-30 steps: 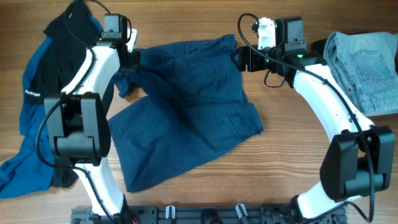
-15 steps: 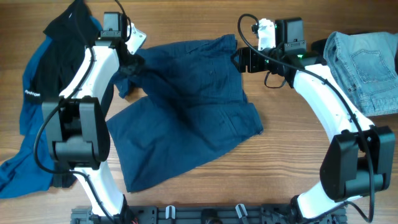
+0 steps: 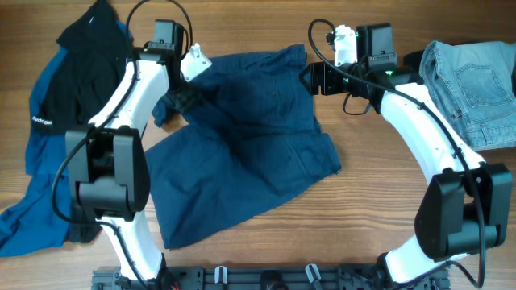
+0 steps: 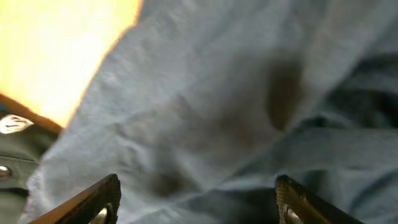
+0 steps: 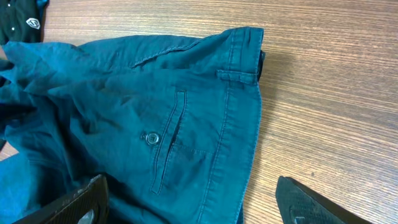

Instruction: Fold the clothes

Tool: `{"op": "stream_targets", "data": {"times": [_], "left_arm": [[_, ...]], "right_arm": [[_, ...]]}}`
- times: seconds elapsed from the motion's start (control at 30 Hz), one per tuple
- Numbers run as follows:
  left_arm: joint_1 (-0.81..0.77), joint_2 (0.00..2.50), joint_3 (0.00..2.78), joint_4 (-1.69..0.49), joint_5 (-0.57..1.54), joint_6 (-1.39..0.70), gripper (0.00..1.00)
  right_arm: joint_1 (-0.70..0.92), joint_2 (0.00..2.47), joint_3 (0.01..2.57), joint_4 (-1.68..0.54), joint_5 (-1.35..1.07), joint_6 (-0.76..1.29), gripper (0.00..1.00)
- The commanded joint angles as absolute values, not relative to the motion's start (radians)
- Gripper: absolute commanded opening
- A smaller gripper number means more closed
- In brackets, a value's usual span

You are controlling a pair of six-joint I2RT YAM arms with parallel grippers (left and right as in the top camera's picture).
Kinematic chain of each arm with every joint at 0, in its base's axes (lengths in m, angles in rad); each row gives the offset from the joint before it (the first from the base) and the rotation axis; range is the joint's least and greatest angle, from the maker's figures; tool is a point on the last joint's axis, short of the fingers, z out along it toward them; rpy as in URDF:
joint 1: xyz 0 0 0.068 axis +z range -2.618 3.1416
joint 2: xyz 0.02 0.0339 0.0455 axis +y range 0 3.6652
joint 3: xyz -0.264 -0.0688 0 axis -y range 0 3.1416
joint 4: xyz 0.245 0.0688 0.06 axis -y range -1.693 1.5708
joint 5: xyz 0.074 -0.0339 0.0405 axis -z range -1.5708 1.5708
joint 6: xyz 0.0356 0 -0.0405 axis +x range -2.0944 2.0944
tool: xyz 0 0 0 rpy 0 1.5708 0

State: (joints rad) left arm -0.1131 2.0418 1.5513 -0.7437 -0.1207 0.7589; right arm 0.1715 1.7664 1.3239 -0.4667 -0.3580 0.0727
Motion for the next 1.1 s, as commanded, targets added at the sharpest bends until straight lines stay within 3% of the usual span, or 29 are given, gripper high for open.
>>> {"op": "stream_targets", "data": {"times": [0.0,0.2,0.27,0.33,0.4,0.47,0.57,0.67,0.77,0.97,1.07], "left_arm": [[-0.083,2.022,1.552,-0.702,-0.105,0.778,0.79],[-0.074,2.078,1.552,-0.654,-0.105,0.778,0.75],[-0.074,2.091,1.551,-0.619,-0.106,0.777,0.55],[-0.075,2.091,1.551,-0.594,-0.105,0.766,0.25],[-0.075,2.091,1.552,-0.59,-0.105,0.747,0.11],[-0.075,2.091,1.551,-0.604,-0.101,0.734,0.04],[-0.074,2.091,1.552,-0.543,-0.118,0.719,0.04],[-0.076,2.091,1.552,-0.288,-0.27,0.593,0.04],[-0.076,2.091,1.552,-0.131,-0.257,0.563,0.04],[-0.069,2.136,1.552,-0.074,-0.214,0.453,0.05],[-0.071,2.143,1.552,-0.224,-0.216,0.3,0.53]], "right_arm": [[0.174,1.777,1.335,-0.468,-0.355,0.055,0.86],[0.174,1.777,1.335,-0.465,-0.355,0.055,0.86],[0.174,1.777,1.335,-0.464,-0.355,0.054,0.86],[0.174,1.777,1.335,-0.465,-0.354,0.054,0.86],[0.174,1.777,1.335,-0.464,-0.354,0.054,0.86],[0.174,1.777,1.335,-0.464,-0.354,0.054,0.86],[0.174,1.777,1.335,-0.464,-0.354,0.053,0.86],[0.174,1.777,1.335,-0.46,-0.353,0.054,0.86],[0.174,1.777,1.335,-0.46,-0.336,0.055,0.86],[0.174,1.779,1.333,-0.389,-0.331,0.052,0.86],[0.173,1.798,1.333,-0.28,-0.29,0.05,0.91]]}}
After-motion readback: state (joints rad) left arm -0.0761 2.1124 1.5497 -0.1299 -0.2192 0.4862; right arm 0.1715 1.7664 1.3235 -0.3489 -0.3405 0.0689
